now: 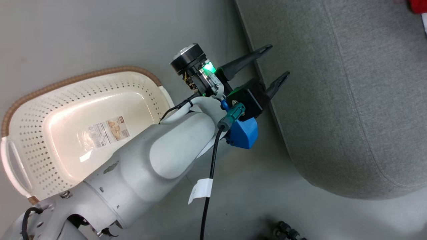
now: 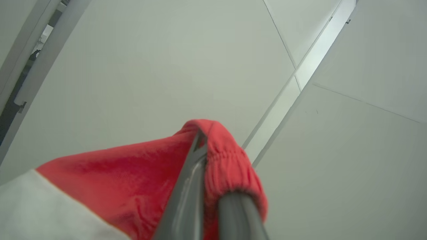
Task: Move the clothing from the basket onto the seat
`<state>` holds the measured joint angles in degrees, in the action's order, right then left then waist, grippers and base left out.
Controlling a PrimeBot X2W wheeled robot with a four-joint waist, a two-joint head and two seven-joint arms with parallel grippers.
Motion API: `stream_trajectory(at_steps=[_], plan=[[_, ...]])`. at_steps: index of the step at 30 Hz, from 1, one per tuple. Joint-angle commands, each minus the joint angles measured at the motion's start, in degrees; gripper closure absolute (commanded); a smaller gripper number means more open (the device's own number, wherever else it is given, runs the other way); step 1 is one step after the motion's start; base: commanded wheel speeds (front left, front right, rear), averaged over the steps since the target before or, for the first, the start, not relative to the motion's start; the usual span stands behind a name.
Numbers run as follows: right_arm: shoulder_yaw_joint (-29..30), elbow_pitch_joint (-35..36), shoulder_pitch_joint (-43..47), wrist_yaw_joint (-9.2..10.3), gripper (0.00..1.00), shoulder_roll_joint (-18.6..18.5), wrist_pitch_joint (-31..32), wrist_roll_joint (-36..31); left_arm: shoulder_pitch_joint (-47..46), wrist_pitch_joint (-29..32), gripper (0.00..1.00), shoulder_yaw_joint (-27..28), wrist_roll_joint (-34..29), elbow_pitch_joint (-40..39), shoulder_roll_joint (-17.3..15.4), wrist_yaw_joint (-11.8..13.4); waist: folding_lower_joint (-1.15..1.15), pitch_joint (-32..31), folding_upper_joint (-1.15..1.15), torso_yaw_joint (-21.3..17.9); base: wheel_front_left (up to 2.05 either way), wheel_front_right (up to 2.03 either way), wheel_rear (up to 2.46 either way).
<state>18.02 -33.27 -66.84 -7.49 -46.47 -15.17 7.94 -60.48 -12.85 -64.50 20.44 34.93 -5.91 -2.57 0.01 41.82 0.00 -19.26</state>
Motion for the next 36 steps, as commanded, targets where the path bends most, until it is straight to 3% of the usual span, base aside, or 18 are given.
stream_trajectory(at_steps=[1,8,18,31,32,33,36], plan=[[0.6,-0.9,1.8,0.00,1.00,0.3,0.0,-0.5,-1.2,0.1,0.00,-0.1,-0.3,-0.4,-0.6,0.3,-0.01,1.7,0.00,-0.2,0.00,0.00,0.00],[3.2,-2.1,7.8,0.00,1.00,5.1,0.0,-1.7,-2.1,0.9,0.00,-0.4,-0.6,-1.4,-1.8,0.7,-0.01,3.9,0.00,-0.6,0.00,0.00,0.00],[2.1,-1.5,14.4,0.00,1.00,13.6,0.0,-2.1,-2.2,1.9,0.00,-0.9,-0.2,-2.9,-2.5,1.5,-0.01,5.7,0.00,0.2,0.00,0.00,0.00],[2.8,-2.2,20.1,0.00,1.00,18.5,0.0,-0.4,-1.8,2.1,0.00,-1.3,0.5,-3.8,-3.4,2.2,-0.01,5.4,0.00,0.5,0.00,0.00,0.00],[3.0,-1.9,20.5,0.00,0.61,18.7,0.0,-0.2,-1.7,2.1,0.00,-1.3,0.6,-3.8,-3.5,2.2,-0.01,5.2,0.00,0.5,0.00,0.00,0.00],[3.2,-1.8,20.9,-0.01,0.00,19.0,0.0,0.0,-1.5,2.0,0.00,-1.3,0.7,-3.7,-3.5,2.3,-0.01,4.9,0.00,0.4,0.00,0.00,0.00],[4.1,-1.9,22.4,0.00,0.00,19.7,0.0,0.8,-0.7,1.6,0.00,-1.5,0.9,-3.5,-3.4,2.5,-0.01,3.5,0.00,0.1,0.00,0.00,0.00]])
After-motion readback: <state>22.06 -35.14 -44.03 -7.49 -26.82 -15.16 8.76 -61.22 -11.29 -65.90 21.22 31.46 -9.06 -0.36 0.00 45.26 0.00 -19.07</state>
